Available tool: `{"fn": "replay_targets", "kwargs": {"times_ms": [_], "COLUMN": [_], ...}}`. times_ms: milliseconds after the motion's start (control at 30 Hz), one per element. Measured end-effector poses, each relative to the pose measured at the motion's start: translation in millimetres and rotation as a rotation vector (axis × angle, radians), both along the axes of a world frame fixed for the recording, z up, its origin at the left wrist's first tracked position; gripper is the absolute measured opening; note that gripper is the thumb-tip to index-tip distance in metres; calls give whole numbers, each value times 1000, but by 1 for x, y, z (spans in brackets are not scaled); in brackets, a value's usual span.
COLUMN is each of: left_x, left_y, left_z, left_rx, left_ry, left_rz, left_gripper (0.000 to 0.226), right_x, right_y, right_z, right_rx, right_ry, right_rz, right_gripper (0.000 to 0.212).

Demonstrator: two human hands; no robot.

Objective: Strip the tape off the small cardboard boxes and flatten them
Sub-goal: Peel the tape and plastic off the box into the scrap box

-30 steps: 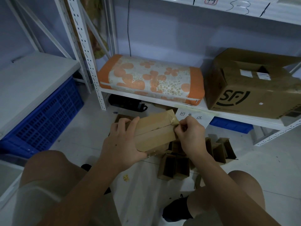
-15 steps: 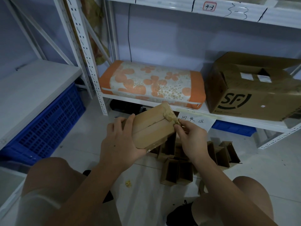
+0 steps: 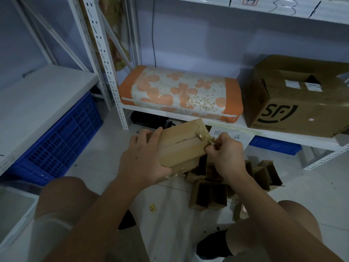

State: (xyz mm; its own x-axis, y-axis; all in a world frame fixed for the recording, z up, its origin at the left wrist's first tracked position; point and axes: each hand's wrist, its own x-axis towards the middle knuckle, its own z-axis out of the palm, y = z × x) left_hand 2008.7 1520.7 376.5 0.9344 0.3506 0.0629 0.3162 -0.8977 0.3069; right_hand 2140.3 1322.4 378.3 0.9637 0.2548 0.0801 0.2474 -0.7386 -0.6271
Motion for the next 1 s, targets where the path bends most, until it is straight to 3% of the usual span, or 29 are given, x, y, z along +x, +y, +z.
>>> {"fn": "replay_targets", "kwargs": {"times_ms": [100, 233, 367, 500, 767, 1000], "left_x": [0, 7, 24, 28, 32, 37], "left_y": [16, 13, -2, 5, 5, 9], "left_z": [4, 0, -8, -12, -12, -7], "left_rx": [25, 256, 211, 157, 181, 138], "left_ry": [81, 116, 137, 127, 107, 109], "left_rz": [-50, -90, -50, -111, -169, -221], "left_gripper": [117, 127, 135, 123, 120, 129], "right_x": [-4, -14, -31, -34, -18, -7], "right_y": [-1, 8, 23, 17, 1, -14], "right_z": [1, 3, -1, -4, 2, 9], "right_rx": [-31, -40, -38, -54, -84, 51], "right_ry": [-1, -42, -112, -168, -107, -180], "right_rz": [40, 89, 226, 360, 404, 463], "right_gripper": [15, 17, 20, 22, 16, 15]}}
